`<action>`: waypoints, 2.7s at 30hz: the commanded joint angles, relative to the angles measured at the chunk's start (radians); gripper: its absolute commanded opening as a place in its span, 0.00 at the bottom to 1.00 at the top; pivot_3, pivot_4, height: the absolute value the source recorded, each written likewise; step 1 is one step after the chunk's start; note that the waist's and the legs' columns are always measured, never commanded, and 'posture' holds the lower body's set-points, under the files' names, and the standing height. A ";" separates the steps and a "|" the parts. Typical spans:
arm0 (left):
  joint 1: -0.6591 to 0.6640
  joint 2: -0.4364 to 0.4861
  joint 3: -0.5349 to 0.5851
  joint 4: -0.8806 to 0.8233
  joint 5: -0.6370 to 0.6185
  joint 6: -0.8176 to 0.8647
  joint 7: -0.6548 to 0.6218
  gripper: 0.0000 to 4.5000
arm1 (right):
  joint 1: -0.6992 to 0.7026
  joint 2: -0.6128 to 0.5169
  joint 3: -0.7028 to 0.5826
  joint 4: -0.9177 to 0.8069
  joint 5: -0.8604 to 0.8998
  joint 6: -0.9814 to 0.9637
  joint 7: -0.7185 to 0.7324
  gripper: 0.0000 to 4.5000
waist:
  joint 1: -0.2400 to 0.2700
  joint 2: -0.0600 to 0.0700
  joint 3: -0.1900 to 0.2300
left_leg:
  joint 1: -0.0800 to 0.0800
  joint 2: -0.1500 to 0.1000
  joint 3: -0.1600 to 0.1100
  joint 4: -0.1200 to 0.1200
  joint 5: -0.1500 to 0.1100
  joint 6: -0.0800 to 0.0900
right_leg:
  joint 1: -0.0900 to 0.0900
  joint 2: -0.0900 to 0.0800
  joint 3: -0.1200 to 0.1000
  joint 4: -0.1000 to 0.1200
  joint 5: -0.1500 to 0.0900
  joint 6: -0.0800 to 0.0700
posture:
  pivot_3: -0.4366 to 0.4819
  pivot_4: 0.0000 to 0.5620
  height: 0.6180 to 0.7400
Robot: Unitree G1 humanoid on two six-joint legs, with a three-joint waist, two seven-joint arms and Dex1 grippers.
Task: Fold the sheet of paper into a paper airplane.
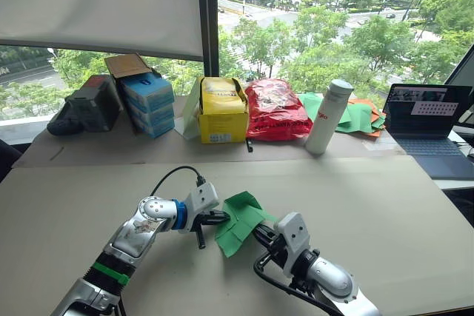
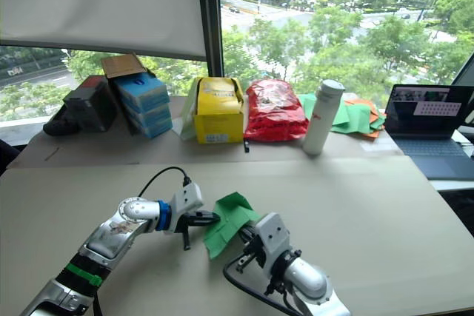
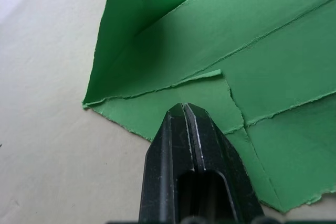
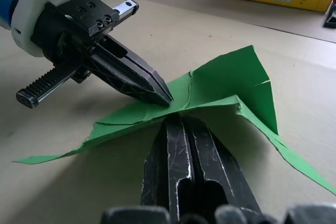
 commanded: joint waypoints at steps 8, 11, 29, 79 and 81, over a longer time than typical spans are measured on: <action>0.014 0.040 0.008 0.000 0.024 0.033 0.001 0.00 | 0.071 -0.167 -0.039 -0.012 -0.008 0.109 0.072 0.00 | 0.000 0.000 0.000 | 0.001 0.000 0.000 0.000 0.000 0.000 | 0.001 0.000 0.001 0.000 0.000 0.000 | 0.48 0.27 1.00; 0.004 0.051 0.014 -0.013 0.014 0.039 -0.009 0.00 | 0.083 -0.155 -0.070 0.040 -0.020 0.102 0.040 0.00 | 0.000 0.000 0.000 | 0.002 0.001 0.000 -0.001 0.000 0.000 | 0.001 0.000 0.002 0.000 0.000 0.000 | 0.48 0.27 1.00; -0.099 0.033 0.040 -0.052 -0.016 0.097 -0.034 0.00 | 0.019 -0.020 -0.118 0.176 -0.005 0.072 -0.036 0.00 | -0.001 -0.002 0.000 | 0.001 0.000 0.000 0.000 0.000 -0.001 | 0.001 0.001 0.004 0.001 0.000 0.000 | 0.48 0.27 1.00; -0.028 -0.028 -0.018 0.010 0.059 0.051 -0.010 0.00 | -0.105 0.039 -0.095 0.109 0.132 -0.067 0.146 0.00 | -0.004 -0.001 0.000 | -0.002 0.000 0.001 0.002 0.000 0.000 | -0.001 0.002 0.004 0.002 0.000 0.000 | 0.48 0.27 1.00; -0.028 -0.032 -0.020 0.014 0.058 0.051 -0.008 0.00 | -0.102 0.028 -0.068 0.094 0.126 -0.066 0.171 0.00 | -0.004 -0.001 0.000 | -0.002 0.000 0.001 0.002 0.000 0.000 | -0.001 0.002 0.004 0.002 0.000 0.000 | 0.48 0.27 1.00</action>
